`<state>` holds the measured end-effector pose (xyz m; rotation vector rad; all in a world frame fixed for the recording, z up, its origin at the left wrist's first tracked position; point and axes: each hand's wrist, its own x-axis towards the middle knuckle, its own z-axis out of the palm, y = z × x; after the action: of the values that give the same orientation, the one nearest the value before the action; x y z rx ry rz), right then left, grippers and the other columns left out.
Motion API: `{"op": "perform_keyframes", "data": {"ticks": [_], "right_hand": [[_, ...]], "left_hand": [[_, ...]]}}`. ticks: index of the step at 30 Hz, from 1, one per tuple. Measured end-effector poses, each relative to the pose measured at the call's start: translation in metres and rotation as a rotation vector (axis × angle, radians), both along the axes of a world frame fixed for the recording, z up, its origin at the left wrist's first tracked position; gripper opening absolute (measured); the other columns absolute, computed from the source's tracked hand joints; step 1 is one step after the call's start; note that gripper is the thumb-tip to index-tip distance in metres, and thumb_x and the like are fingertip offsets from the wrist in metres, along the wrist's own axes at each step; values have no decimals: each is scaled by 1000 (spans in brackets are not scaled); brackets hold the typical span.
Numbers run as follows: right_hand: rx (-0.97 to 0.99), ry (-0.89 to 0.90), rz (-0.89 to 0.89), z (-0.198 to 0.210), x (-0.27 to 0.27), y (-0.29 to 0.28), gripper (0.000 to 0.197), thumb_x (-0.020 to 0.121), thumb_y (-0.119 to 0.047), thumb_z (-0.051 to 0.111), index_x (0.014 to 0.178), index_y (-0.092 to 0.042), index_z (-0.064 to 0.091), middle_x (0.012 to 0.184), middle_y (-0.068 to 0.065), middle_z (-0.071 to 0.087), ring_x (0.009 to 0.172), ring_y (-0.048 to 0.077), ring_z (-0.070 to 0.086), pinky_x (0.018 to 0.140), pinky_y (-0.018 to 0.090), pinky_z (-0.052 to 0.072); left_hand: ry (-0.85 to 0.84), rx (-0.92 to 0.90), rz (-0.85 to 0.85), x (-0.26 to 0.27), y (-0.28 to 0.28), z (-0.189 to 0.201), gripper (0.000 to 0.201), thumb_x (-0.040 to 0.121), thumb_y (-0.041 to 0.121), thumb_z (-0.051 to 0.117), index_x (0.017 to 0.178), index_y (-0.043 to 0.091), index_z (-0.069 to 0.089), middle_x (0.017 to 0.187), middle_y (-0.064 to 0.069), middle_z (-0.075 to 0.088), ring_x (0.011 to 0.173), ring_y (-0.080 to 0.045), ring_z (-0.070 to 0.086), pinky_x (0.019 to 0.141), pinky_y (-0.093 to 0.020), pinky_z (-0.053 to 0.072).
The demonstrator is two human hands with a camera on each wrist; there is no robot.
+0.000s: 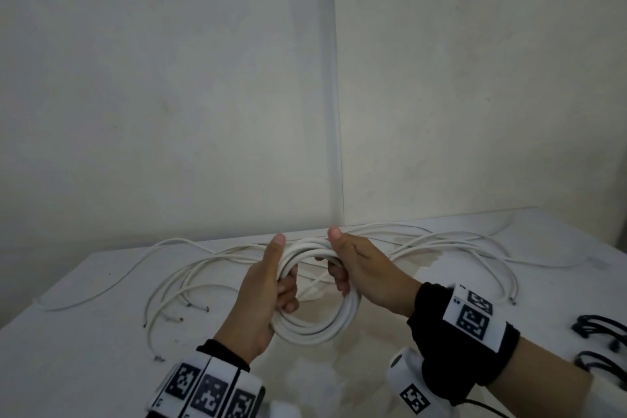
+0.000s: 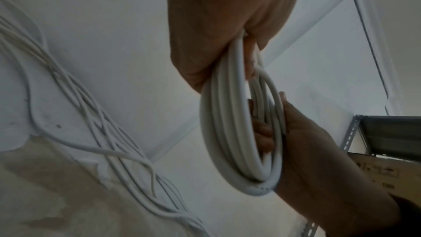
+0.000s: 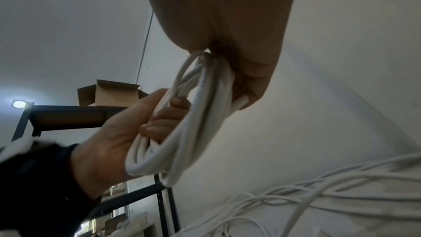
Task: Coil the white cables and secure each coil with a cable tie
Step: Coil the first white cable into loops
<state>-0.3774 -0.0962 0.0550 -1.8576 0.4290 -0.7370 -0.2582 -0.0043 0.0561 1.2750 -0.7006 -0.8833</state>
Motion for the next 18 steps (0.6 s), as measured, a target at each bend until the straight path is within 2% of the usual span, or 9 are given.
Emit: {"op": "perform_keyframes", "data": {"ticks": [2,5,7,9,11,14,16,18], "right_hand": [[66,-11,2,0,-1,-1,40,98,-36,27,68,-14,42,53,-5,32,43,5,32,48,22,32],[30,49,28,-3,-4,-4,44,98,-38,30,69,-8,44,57,1,31,49,10,29,49,23,29],[-12,100,55,-5,-7,-5,49,96,-43,31,75,-1,48,64,8,34,53,11,29,50,24,29],[-11,105,42,-4,-10,-5,42,97,-40,33,74,-6,44,64,4,37,51,8,31,50,23,30],[-8,81,19,-2,-13,-4,33,95,-39,35,75,-13,38,62,-1,35,50,6,33,50,22,31],[-58,34,30,1,-15,-4,40,88,-45,31,85,-7,42,65,2,36,50,3,36,51,16,34],[-58,37,32,3,-18,-7,43,95,-37,27,93,0,48,66,3,41,54,4,41,55,14,37],[-53,62,36,4,-22,-10,45,100,-30,26,98,7,51,68,3,44,59,7,42,59,13,38]], "left_hand": [[-61,14,-63,1,0,-2,48,97,35,37,59,7,50,41,0,35,35,-12,32,44,-25,37],[-246,61,-154,1,-1,1,45,97,30,38,68,4,62,53,-7,55,46,-15,52,57,-31,49],[-369,87,-203,-2,-1,2,43,92,39,45,71,5,62,54,-6,57,46,-15,54,51,-25,49],[-452,102,-243,-7,-1,1,37,86,41,54,69,8,59,47,0,50,41,-12,47,47,-22,44],[-444,80,-246,-12,-2,-2,27,85,31,61,67,11,58,42,5,40,38,-9,37,44,-22,38],[-380,22,-211,-15,-4,-5,20,86,25,60,69,14,65,42,6,34,38,-9,30,42,-21,33],[-309,-14,-174,-16,-7,-7,30,88,22,58,60,22,68,42,6,31,37,-8,28,40,-20,31],[-253,-19,-133,-17,-9,-7,43,89,19,57,47,25,63,43,6,28,37,-8,26,39,-19,30]]}}
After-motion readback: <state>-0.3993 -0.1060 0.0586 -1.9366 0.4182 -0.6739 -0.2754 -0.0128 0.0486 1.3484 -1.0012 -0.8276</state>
